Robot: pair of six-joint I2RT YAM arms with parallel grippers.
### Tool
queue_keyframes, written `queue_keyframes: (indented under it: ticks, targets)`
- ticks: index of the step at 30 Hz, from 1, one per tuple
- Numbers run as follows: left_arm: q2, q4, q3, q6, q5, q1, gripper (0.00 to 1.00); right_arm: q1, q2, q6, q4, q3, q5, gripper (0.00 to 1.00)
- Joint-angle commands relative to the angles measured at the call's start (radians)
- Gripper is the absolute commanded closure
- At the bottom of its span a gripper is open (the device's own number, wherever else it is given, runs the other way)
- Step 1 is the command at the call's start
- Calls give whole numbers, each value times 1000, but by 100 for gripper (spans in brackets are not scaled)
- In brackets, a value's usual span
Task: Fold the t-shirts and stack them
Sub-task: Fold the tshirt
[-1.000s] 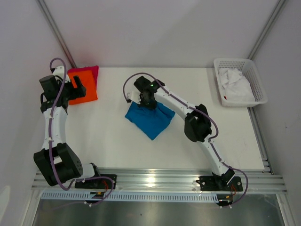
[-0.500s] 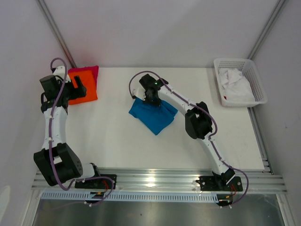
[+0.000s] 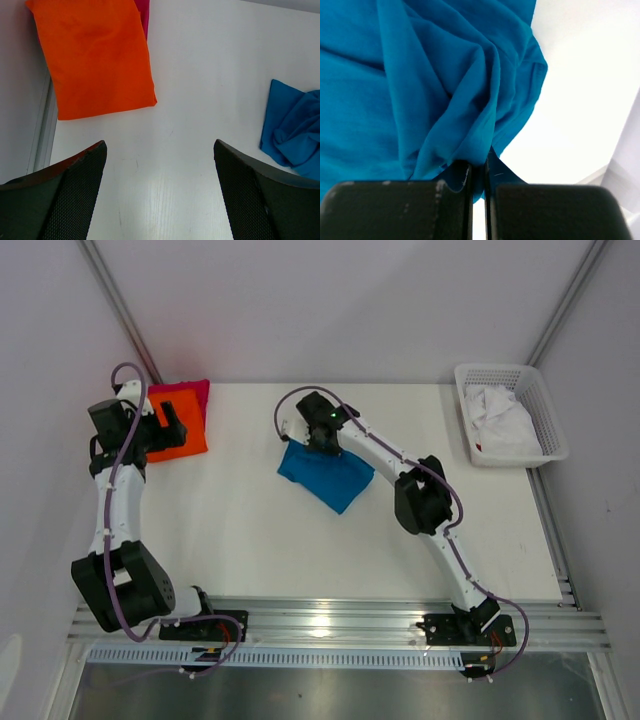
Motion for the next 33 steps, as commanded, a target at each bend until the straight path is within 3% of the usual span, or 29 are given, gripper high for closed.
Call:
queue_keyframes:
  ticks: [1,22,29,33]
  targets:
    - [16,8,7,20,9,-10,11,-23,-8,-30,60,45,53,100]
    - [60,5,30,18,8,-39,11,-65,2,-164,331,33,234,100]
    - [59,4,27,27,3,-40,11,-86,34,-268,627,-58,323,100]
    - [59,-1,25,30,8,-39,11,-124,134,-349,738,-53,370,100]
